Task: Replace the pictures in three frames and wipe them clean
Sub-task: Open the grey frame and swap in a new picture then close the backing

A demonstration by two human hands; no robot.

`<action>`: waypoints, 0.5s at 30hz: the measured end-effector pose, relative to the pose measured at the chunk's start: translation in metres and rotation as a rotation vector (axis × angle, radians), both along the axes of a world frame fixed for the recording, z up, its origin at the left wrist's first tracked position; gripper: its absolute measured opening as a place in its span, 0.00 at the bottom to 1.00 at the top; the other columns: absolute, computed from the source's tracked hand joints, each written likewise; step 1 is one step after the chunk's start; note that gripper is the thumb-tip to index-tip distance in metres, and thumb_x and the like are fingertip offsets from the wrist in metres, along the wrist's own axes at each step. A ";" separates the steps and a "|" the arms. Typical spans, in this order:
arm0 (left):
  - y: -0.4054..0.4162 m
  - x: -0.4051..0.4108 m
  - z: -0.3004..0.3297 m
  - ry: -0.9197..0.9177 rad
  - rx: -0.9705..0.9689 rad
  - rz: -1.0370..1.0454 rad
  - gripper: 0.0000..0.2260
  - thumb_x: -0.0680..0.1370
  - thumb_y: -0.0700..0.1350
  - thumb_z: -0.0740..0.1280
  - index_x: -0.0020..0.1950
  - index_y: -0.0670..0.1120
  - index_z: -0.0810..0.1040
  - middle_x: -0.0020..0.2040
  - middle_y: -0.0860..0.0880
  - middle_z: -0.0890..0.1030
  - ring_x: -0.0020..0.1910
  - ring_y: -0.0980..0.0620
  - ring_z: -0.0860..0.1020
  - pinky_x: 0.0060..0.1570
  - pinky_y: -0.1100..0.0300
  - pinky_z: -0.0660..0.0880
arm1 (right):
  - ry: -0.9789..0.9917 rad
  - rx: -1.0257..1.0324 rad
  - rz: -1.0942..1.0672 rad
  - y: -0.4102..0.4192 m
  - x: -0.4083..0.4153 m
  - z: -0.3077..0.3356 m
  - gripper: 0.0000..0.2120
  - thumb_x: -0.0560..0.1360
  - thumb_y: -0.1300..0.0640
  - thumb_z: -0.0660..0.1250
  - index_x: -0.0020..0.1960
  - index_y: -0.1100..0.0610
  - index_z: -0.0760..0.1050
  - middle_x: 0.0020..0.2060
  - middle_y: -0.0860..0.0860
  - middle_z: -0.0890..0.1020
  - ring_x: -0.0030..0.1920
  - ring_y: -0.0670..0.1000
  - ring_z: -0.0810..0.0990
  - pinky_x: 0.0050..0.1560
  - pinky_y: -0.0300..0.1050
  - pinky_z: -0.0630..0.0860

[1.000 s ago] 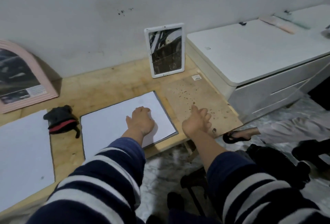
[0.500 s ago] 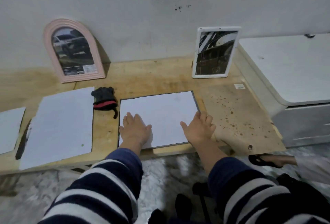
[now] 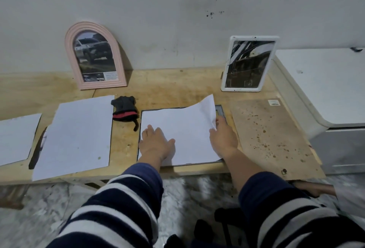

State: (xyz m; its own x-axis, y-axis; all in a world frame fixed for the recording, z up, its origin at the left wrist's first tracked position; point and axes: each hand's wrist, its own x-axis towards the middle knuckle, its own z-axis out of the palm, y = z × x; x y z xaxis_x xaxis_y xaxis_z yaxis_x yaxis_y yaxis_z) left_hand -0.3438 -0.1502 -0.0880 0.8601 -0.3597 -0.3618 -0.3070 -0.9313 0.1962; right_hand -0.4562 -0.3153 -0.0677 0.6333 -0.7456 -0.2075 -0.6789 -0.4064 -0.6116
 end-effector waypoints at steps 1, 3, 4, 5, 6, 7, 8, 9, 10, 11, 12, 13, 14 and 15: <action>0.000 0.001 0.000 0.009 -0.017 0.008 0.28 0.78 0.60 0.59 0.72 0.46 0.63 0.77 0.44 0.55 0.75 0.43 0.54 0.69 0.44 0.64 | -0.031 0.083 0.004 -0.005 0.000 0.004 0.15 0.80 0.59 0.58 0.66 0.50 0.67 0.54 0.49 0.78 0.48 0.53 0.79 0.48 0.49 0.78; 0.002 0.003 0.000 0.029 -0.060 0.038 0.27 0.79 0.58 0.58 0.73 0.45 0.62 0.77 0.44 0.55 0.75 0.43 0.54 0.70 0.45 0.62 | -0.126 0.256 -0.018 -0.013 0.002 0.012 0.16 0.80 0.60 0.57 0.67 0.53 0.69 0.57 0.50 0.77 0.49 0.51 0.77 0.48 0.46 0.76; 0.002 0.004 0.000 0.043 -0.088 0.059 0.27 0.79 0.58 0.57 0.74 0.45 0.60 0.77 0.44 0.56 0.75 0.43 0.55 0.70 0.45 0.62 | -0.149 0.303 -0.026 -0.017 0.002 0.017 0.16 0.80 0.60 0.58 0.67 0.55 0.70 0.57 0.51 0.77 0.48 0.50 0.76 0.45 0.43 0.74; 0.002 0.004 0.000 0.057 -0.117 0.087 0.27 0.79 0.57 0.56 0.75 0.44 0.59 0.76 0.44 0.56 0.75 0.42 0.55 0.70 0.45 0.61 | -0.165 0.335 -0.033 -0.021 0.004 0.022 0.15 0.80 0.60 0.58 0.67 0.57 0.71 0.56 0.52 0.77 0.46 0.50 0.76 0.40 0.41 0.72; 0.003 0.005 0.002 0.065 -0.152 0.122 0.27 0.79 0.57 0.55 0.75 0.44 0.58 0.76 0.43 0.57 0.74 0.42 0.56 0.70 0.44 0.62 | -0.181 0.355 -0.030 -0.025 0.006 0.028 0.15 0.80 0.61 0.59 0.66 0.57 0.72 0.55 0.53 0.78 0.44 0.50 0.76 0.37 0.40 0.71; 0.004 0.007 0.003 0.081 -0.189 0.166 0.27 0.79 0.57 0.54 0.75 0.44 0.57 0.75 0.43 0.58 0.73 0.41 0.57 0.69 0.43 0.62 | -0.194 0.373 -0.028 -0.028 0.009 0.034 0.15 0.80 0.61 0.59 0.66 0.57 0.72 0.55 0.53 0.79 0.43 0.50 0.76 0.35 0.39 0.71; 0.005 0.008 0.007 0.092 -0.235 0.217 0.28 0.79 0.56 0.54 0.75 0.44 0.56 0.75 0.43 0.59 0.73 0.41 0.59 0.69 0.43 0.63 | -0.204 0.385 -0.032 -0.032 0.011 0.040 0.16 0.80 0.61 0.59 0.66 0.57 0.72 0.54 0.54 0.79 0.43 0.50 0.77 0.34 0.39 0.71; 0.006 0.009 0.009 0.106 -0.288 0.273 0.28 0.80 0.56 0.54 0.75 0.44 0.55 0.75 0.43 0.60 0.72 0.41 0.60 0.68 0.42 0.64 | -0.216 0.401 -0.036 -0.035 0.013 0.045 0.16 0.80 0.61 0.59 0.67 0.57 0.71 0.54 0.54 0.79 0.44 0.51 0.77 0.34 0.39 0.72; 0.009 0.011 0.013 0.121 -0.364 0.334 0.28 0.80 0.55 0.54 0.76 0.44 0.54 0.74 0.43 0.61 0.71 0.41 0.63 0.68 0.43 0.65 | -0.229 0.419 -0.040 -0.038 0.017 0.049 0.17 0.80 0.61 0.60 0.68 0.58 0.71 0.55 0.54 0.78 0.45 0.52 0.78 0.34 0.40 0.73; 0.012 0.013 0.017 0.144 -0.461 0.399 0.27 0.81 0.54 0.55 0.76 0.44 0.53 0.74 0.44 0.63 0.70 0.41 0.66 0.67 0.43 0.67 | -0.249 0.436 -0.046 -0.039 0.020 0.054 0.17 0.80 0.61 0.60 0.69 0.58 0.70 0.56 0.55 0.79 0.46 0.53 0.78 0.35 0.41 0.74; 0.014 0.015 0.022 0.165 -0.569 0.468 0.26 0.81 0.52 0.56 0.76 0.44 0.54 0.73 0.44 0.65 0.68 0.42 0.69 0.66 0.45 0.69 | -0.268 0.451 -0.047 -0.040 0.024 0.058 0.17 0.80 0.61 0.60 0.69 0.58 0.70 0.58 0.56 0.79 0.47 0.54 0.79 0.38 0.42 0.75; 0.017 0.018 0.027 0.172 -0.649 0.541 0.26 0.81 0.51 0.57 0.76 0.44 0.54 0.73 0.45 0.67 0.68 0.42 0.70 0.67 0.47 0.69 | -0.287 0.463 -0.043 -0.040 0.028 0.062 0.17 0.80 0.62 0.60 0.68 0.58 0.71 0.59 0.56 0.79 0.48 0.55 0.79 0.40 0.43 0.76; 0.021 0.021 0.033 0.166 -0.682 0.609 0.26 0.82 0.50 0.57 0.77 0.43 0.54 0.73 0.45 0.67 0.68 0.42 0.70 0.67 0.50 0.68 | -0.297 0.471 -0.035 -0.039 0.033 0.063 0.17 0.80 0.62 0.60 0.68 0.58 0.71 0.58 0.56 0.79 0.47 0.55 0.79 0.39 0.44 0.76; 0.027 0.025 0.039 0.139 -0.672 0.669 0.24 0.83 0.50 0.56 0.76 0.42 0.57 0.72 0.45 0.69 0.68 0.42 0.70 0.66 0.52 0.68 | -0.301 0.483 -0.021 -0.036 0.039 0.065 0.16 0.80 0.62 0.60 0.67 0.57 0.71 0.56 0.56 0.79 0.45 0.55 0.79 0.36 0.44 0.76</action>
State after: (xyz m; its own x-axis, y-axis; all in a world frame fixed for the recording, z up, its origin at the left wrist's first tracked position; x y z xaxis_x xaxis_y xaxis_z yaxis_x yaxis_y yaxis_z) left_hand -0.3184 -0.1231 -0.0488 0.9276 0.0208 -0.3729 0.3139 -0.5844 0.7483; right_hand -0.4174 -0.3511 -0.0022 0.7033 -0.6242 -0.3402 -0.4505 -0.0211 -0.8925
